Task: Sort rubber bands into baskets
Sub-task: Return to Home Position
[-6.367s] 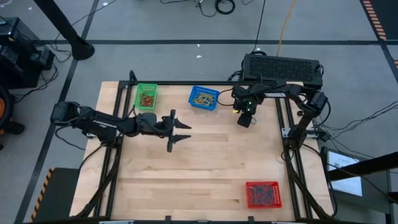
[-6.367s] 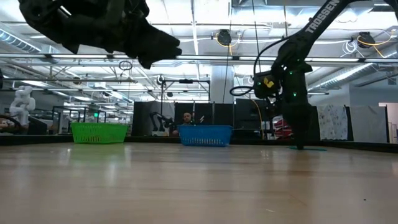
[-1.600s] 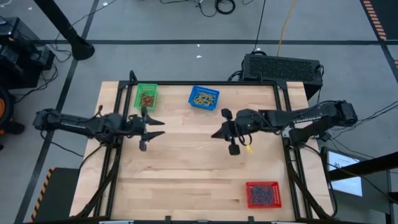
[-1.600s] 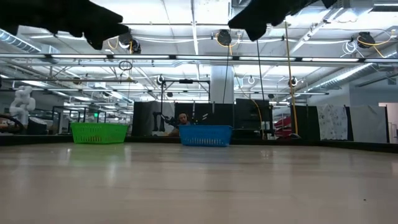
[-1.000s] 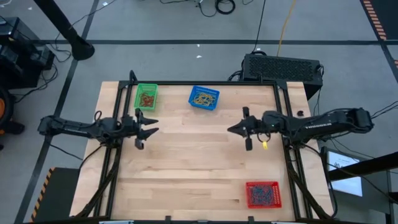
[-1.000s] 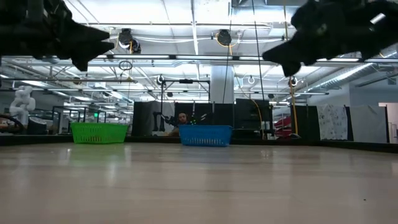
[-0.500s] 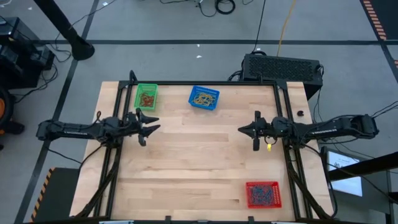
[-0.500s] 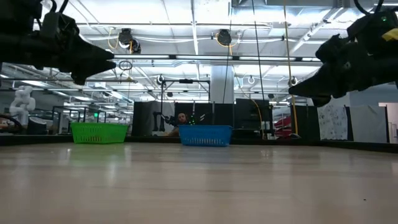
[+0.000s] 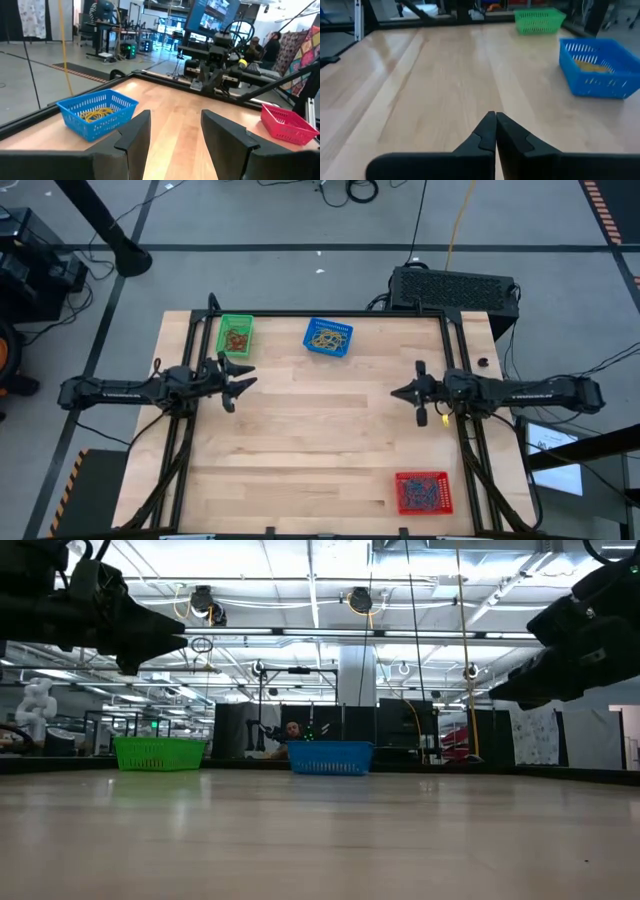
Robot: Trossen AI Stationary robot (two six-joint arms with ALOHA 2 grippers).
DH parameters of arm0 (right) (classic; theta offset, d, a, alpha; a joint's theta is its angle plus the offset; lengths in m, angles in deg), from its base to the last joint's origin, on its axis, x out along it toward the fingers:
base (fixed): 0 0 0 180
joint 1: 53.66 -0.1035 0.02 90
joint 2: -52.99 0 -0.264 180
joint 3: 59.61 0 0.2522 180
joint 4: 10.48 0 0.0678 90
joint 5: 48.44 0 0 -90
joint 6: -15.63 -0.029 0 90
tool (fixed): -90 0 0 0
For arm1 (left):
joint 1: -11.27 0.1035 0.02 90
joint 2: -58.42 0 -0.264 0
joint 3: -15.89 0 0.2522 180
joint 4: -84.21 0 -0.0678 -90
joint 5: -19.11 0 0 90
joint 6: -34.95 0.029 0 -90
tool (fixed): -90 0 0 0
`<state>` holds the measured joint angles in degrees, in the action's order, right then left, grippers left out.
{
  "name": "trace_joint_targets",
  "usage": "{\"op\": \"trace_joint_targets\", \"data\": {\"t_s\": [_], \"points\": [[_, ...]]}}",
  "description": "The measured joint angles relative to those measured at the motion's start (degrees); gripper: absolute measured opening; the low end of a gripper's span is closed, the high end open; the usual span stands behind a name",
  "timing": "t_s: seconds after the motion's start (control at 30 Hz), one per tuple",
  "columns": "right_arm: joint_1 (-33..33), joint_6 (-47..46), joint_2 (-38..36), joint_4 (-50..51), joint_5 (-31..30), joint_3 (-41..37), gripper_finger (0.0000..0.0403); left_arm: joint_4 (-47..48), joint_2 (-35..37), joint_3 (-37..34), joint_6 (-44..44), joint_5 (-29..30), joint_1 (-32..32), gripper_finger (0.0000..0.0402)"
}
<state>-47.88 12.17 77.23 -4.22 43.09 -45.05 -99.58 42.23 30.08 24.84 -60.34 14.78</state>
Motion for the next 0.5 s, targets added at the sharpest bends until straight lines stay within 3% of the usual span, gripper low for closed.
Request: {"op": "trace_joint_targets", "data": {"t_s": [0.33,0.5], "points": [[0.0,7.7,-7.2,5.4,-0.2,0.0,0.0003,0.1,0.0,0.0,0.0,0.0,0.0,0.0182],[0.0,-3.4,-7.3,6.3,-1.4,0.0,0.0004,0.1,0.0,0.0,0.0,0.1,0.0,0.0182]]}}
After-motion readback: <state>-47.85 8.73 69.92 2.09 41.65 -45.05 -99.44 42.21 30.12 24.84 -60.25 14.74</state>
